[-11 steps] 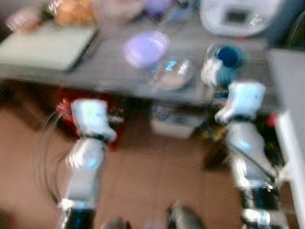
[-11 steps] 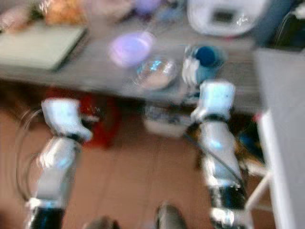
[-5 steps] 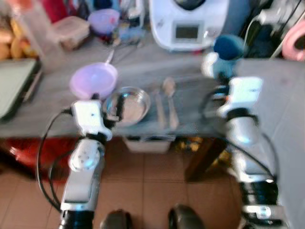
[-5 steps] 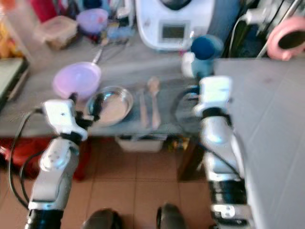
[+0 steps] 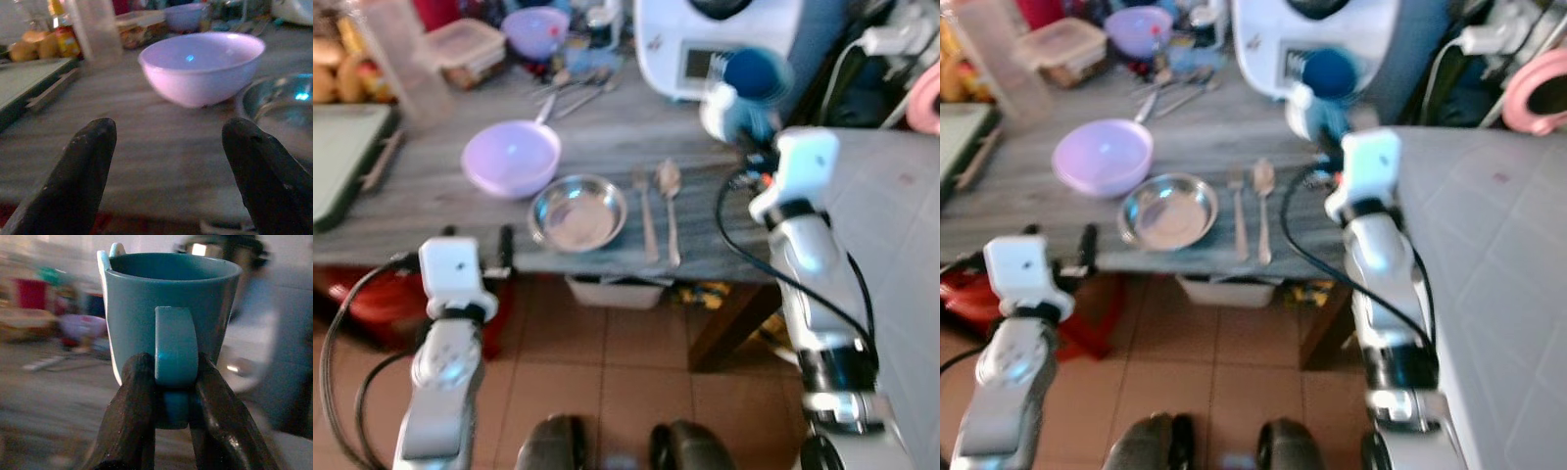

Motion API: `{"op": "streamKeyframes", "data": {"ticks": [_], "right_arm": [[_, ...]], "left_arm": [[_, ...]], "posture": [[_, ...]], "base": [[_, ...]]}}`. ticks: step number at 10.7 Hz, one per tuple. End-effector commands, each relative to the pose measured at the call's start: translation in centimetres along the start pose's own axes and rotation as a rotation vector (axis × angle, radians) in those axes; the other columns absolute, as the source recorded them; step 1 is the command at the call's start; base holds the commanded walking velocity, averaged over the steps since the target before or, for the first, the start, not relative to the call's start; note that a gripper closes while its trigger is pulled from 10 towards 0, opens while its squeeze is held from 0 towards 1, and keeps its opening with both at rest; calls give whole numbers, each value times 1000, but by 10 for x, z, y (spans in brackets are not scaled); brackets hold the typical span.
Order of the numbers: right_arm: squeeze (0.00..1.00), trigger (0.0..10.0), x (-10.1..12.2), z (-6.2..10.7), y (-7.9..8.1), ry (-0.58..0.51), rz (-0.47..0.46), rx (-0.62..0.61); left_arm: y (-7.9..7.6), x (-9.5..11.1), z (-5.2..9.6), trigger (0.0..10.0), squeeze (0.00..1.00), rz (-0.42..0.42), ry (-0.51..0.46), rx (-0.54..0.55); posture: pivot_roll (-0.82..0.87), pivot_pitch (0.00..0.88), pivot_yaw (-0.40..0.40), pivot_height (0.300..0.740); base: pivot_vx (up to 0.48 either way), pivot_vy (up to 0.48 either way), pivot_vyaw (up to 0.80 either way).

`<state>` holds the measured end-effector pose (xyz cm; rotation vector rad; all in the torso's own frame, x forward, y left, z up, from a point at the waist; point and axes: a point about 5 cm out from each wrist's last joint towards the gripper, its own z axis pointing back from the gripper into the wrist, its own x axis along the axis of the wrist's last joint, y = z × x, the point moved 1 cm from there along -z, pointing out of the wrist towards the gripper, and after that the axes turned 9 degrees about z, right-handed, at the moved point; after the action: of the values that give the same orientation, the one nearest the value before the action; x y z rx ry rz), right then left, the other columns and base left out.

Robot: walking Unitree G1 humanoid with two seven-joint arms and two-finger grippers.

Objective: Setting the table

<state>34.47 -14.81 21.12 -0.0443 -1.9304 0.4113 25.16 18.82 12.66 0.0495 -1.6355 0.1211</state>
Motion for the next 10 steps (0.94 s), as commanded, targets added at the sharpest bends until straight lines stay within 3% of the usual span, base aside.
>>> {"op": "streamKeyframes", "data": {"ticks": [1, 3, 6, 10], "right_arm": [[0, 10000, 5, -5, 6, -30, -9, 51], [0, 10000, 12, -18, 13, -63, -28, 111], [0, 10000, 8, -29, 5, -65, -42, 114], [0, 10000, 9, -38, 18, -100, -100, 209]], "left_arm": [[3, 3, 3, 10000, 0, -12, 2, 4], [8, 6, 11, 10000, 0, -36, 22, 4], [11, 9, 20, 10000, 0, -50, 53, -16], [17, 17, 27, 10000, 0, -75, 70, -17]], "posture": [[28, 220, 24, 740], [61, 253, 37, 740], [99, 291, 63, 740], [144, 318, 73, 740]], "base": [[0, 0, 0], [0, 0, 0], [0, 0, 0], [0, 0, 0]]}}
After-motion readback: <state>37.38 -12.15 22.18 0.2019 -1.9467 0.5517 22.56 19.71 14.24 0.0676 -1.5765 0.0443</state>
